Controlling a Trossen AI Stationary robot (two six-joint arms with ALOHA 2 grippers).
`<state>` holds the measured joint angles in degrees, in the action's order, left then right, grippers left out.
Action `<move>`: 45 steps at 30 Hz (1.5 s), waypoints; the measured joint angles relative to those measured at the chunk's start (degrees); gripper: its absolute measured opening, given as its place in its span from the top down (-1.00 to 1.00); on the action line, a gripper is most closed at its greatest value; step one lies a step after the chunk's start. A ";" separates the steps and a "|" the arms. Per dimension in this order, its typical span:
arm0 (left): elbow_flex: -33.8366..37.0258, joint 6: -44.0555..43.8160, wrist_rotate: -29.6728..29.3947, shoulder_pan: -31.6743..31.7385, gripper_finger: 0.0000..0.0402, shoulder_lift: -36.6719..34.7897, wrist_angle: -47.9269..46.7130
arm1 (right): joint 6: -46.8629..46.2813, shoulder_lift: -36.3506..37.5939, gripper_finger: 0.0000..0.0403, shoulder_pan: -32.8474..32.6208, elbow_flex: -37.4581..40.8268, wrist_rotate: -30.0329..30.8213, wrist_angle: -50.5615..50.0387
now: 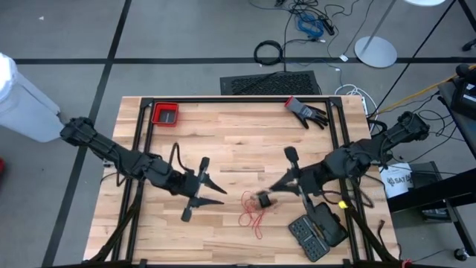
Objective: Coil cords
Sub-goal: Coil the red wire onto the spool
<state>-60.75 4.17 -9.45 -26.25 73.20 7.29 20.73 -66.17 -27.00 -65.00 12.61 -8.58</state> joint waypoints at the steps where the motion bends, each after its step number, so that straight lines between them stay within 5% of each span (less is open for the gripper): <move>1: 0.00 1.99 -1.22 -0.26 0.30 0.78 1.47 | 1.09 0.00 1.00 0.03 -0.01 2.14 -1.10; 7: 0.00 13.73 -10.18 -1.39 0.30 5.79 8.31 | 4.21 -0.32 1.00 0.05 -0.01 11.45 -5.13; 19: 0.00 23.90 -20.92 -1.41 0.30 14.14 19.61 | 5.10 -3.14 1.00 0.26 0.00 11.36 -4.98; 27: 0.00 26.86 -21.74 -1.24 0.30 15.22 22.86 | 0.63 -4.69 1.00 2.03 0.01 16.09 -3.47; 45: 0.00 26.57 -25.55 -0.73 0.30 15.22 22.69 | -0.39 -5.03 1.00 2.19 0.01 16.41 -3.28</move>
<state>-60.75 30.74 -35.00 -26.98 88.42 29.98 20.34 -71.20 -24.82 -64.99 29.02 -11.86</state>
